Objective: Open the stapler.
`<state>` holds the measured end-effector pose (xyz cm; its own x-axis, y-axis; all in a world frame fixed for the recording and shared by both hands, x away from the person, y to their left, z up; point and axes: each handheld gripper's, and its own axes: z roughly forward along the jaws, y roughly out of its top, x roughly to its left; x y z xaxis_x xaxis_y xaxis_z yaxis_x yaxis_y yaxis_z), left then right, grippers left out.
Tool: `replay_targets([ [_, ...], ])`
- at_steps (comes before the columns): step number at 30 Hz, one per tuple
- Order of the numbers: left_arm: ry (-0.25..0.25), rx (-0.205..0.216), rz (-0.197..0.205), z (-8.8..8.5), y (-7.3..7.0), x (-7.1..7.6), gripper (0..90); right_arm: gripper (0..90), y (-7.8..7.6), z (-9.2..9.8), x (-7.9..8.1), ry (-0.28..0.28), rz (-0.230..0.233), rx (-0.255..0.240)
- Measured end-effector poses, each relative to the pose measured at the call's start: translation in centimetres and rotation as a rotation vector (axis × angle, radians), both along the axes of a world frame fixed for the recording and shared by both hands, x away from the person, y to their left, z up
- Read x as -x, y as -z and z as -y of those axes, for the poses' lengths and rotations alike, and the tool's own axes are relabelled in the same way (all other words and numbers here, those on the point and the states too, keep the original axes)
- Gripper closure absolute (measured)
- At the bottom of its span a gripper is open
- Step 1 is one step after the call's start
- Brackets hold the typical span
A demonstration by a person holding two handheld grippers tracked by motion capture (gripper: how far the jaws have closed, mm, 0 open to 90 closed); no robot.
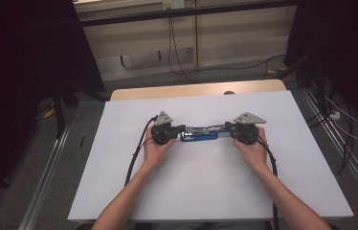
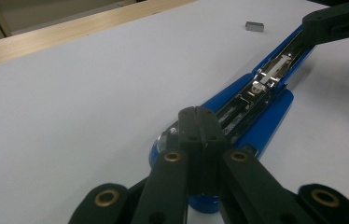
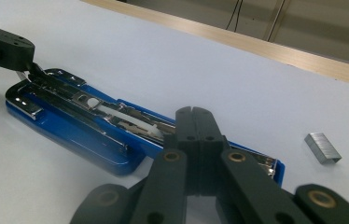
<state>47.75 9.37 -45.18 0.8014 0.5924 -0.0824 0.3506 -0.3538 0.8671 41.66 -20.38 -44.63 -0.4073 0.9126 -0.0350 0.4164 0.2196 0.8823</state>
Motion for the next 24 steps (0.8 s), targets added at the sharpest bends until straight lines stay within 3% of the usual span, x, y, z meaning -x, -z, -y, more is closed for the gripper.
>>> replay_targets([
  [9, -0.001, 0.021, 0.004, -0.1, -0.5, 0.1, 90.0, 90.0, 0.1, 0.2, -0.1, 0.002, -0.011, -0.014],
  [11, -0.018, 0.037, -0.02, -0.1, -0.6, 0.1, 90.0, 90.0, 0.1, 0.2, -0.1, -0.005, -0.009, -0.02],
  [13, -0.023, 0.016, -0.019, 0.1, -0.9, 0.2, 89.9, 90.0, 0.1, 0.2, -0.1, -0.008, -0.005, -0.022],
  [24, -0.029, 0.052, -0.02, -0.2, -1.6, 0.3, 75.3, 85.2, -0.2, 0.7, 0.0, -0.018, 0.011, -0.06],
])
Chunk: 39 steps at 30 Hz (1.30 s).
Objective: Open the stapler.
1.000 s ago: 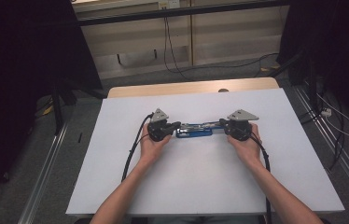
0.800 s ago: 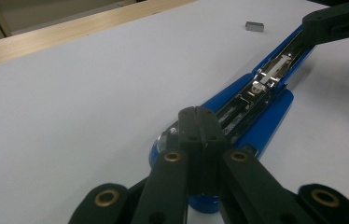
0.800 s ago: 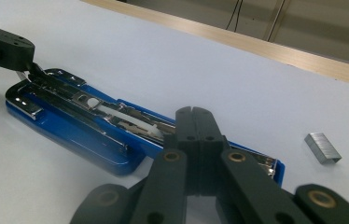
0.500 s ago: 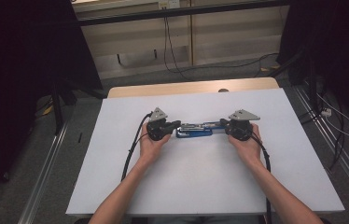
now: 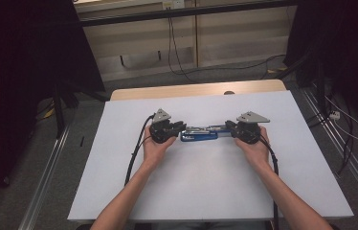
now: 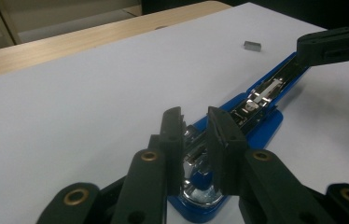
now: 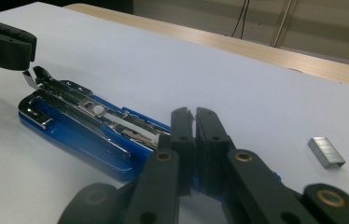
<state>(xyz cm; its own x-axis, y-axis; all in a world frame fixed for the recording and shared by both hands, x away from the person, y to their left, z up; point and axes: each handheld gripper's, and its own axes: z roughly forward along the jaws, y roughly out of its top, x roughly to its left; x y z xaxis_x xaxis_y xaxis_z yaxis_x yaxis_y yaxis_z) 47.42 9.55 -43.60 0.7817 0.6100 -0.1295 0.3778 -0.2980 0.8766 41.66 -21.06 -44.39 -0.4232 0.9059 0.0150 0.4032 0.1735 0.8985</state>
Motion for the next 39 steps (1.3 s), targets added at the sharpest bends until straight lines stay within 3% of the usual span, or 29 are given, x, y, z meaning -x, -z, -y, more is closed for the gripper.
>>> replay_targets([
  [7, -0.036, -0.021, 0.005, -0.4, -0.5, 0.1, 53.0, 77.2, -0.2, 0.2, 0.1, -0.002, 0.006, -0.029],
  [14, -0.081, 0.004, -0.005, -0.7, -1.0, 0.5, 25.9, 56.0, -0.3, 0.0, 0.1, -0.037, 0.013, -0.063],
  [20, -0.096, -0.027, 0.004, -1.1, -1.4, 0.7, 9.5, 35.8, -0.4, -0.2, 0.1, -0.039, 0.01, -0.06],
  [24, -0.08, -0.072, 0.028, -1.5, -1.7, 1.4, 5.3, 23.6, -0.5, 0.0, 0.1, -0.03, 0.019, -0.066],
  [30, -0.075, 0.009, -0.009, -2.9, -2.0, 2.7, 5.0, 13.7, -0.6, 0.0, 0.2, -0.044, 0.018, -0.063],
  [35, -0.069, -0.023, 0.008, -4.0, -1.7, 3.4, 4.8, 8.1, -0.7, -0.1, 0.3, -0.04, 0.014, -0.065],
  [39, -0.095, -0.018, 0.011, -4.6, -1.3, 3.9, 4.9, 8.0, -0.7, 0.0, 0.4, -0.036, 0.005, -0.069],
])
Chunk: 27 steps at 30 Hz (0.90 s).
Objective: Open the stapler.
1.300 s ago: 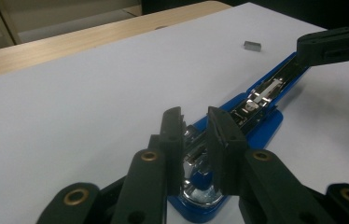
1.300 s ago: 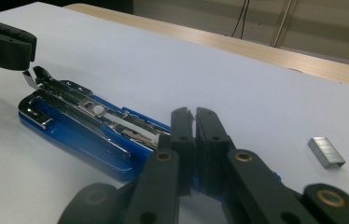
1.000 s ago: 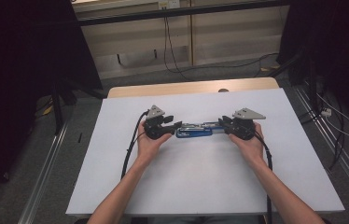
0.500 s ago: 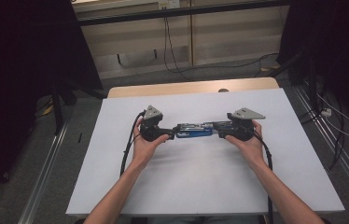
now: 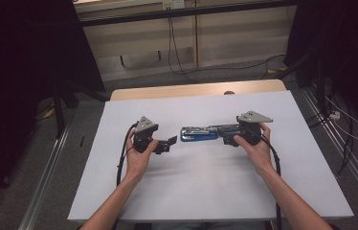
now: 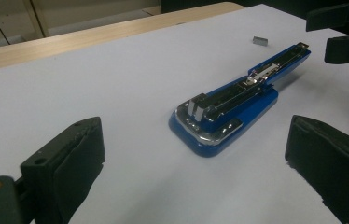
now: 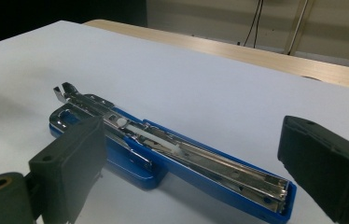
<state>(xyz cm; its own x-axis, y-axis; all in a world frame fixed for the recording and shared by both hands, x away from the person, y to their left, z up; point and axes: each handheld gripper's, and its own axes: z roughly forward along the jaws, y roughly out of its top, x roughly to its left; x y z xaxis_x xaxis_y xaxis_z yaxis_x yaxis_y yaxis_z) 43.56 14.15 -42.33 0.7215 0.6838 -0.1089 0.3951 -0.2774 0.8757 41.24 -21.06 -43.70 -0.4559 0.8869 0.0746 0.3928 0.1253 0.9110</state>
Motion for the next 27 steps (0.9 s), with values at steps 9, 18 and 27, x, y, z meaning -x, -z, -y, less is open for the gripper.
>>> replay_targets([
  [9, -0.016, -0.001, 0.015, -1.4, 0.2, 1.6, 4.9, 8.3, -0.1, 0.8, -0.1, 0.025, -0.007, -0.029],
  [18, -0.047, 0.0, 0.049, -3.4, 0.1, 3.4, 4.4, 6.1, 0.2, 0.9, -0.3, 0.046, -0.018, -0.014],
  [27, -0.083, 0.037, 0.045, -5.5, 0.1, 5.5, 4.3, 4.5, -0.6, 1.9, 0.2, 0.095, 0.011, -0.029],
])
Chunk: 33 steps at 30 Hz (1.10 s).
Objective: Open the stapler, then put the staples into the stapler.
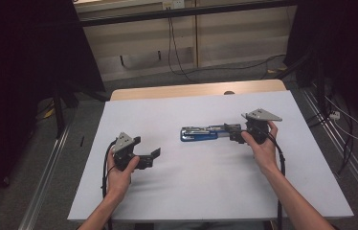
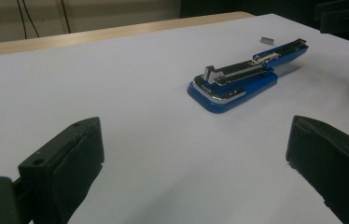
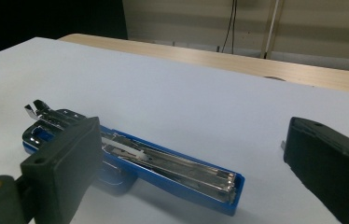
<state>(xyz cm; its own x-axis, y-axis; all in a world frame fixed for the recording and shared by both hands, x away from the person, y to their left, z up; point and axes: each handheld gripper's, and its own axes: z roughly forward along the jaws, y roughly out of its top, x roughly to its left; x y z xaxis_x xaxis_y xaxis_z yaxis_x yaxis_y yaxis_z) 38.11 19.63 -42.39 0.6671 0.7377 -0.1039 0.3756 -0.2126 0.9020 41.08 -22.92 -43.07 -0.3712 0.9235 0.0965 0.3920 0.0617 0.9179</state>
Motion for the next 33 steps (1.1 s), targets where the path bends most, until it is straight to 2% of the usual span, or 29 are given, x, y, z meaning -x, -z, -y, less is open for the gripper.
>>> replay_targets([
  [2, -0.011, -0.004, 0.02, -0.6, 0.0, 0.9, 4.3, 4.5, -0.2, 0.2, 0.1, 0.004, 0.003, -0.002],
  [4, -0.032, 0.039, 0.028, -1.1, 0.3, 1.9, 4.3, 4.4, -0.4, 0.5, 0.3, 0.012, 0.01, -0.004],
  [6, -0.032, 0.009, 0.001, -1.3, 0.4, 2.5, 4.3, 4.0, -0.4, 0.6, 0.2, 0.013, 0.019, 0.022],
  [7, -0.031, 0.007, 0.003, -1.5, 0.2, 2.7, 4.3, 3.9, -0.4, 0.7, 0.2, 0.011, 0.015, 0.024],
  [9, -0.034, 0.04, 0.019, -1.9, 0.0, 2.9, 4.3, 3.9, -0.4, 0.9, 0.1, 0.011, 0.011, 0.025],
  [13, -0.056, 0.018, 0.022, -2.6, 0.2, 3.2, 4.3, 3.9, -0.5, 1.1, 0.0, 0.014, 0.006, 0.014],
  [16, -0.061, -0.011, 0.013, -2.8, 0.4, 3.5, 4.3, 3.9, -0.8, 1.3, -0.2, 0.001, -0.022, 0.008],
  [21, -0.065, -0.021, 0.042, -2.8, 0.1, 3.8, 4.3, 4.5, -1.2, 1.9, -0.9, -0.006, -0.053, 0.011],
  [26, -0.068, -0.003, 0.024, -2.9, 0.3, 3.7, 4.3, 5.5, -1.4, 2.1, -2.2, -0.024, -0.078, 0.003],
  [27, -0.069, 0.004, 0.017, -3.1, 0.3, 3.7, 4.3, 6.3, -1.5, 2.2, -2.4, -0.028, -0.071, 0.001],
  [30, -0.074, -0.002, 0.025, -3.3, 0.2, 3.8, 4.3, 6.6, -1.9, 2.4, -3.4, -0.037, -0.092, -0.016],
  [33, -0.083, -0.005, 0.024, -3.3, 0.1, 4.0, 4.3, 9.3, -2.2, 2.6, -4.2, -0.045, -0.12, -0.003],
])
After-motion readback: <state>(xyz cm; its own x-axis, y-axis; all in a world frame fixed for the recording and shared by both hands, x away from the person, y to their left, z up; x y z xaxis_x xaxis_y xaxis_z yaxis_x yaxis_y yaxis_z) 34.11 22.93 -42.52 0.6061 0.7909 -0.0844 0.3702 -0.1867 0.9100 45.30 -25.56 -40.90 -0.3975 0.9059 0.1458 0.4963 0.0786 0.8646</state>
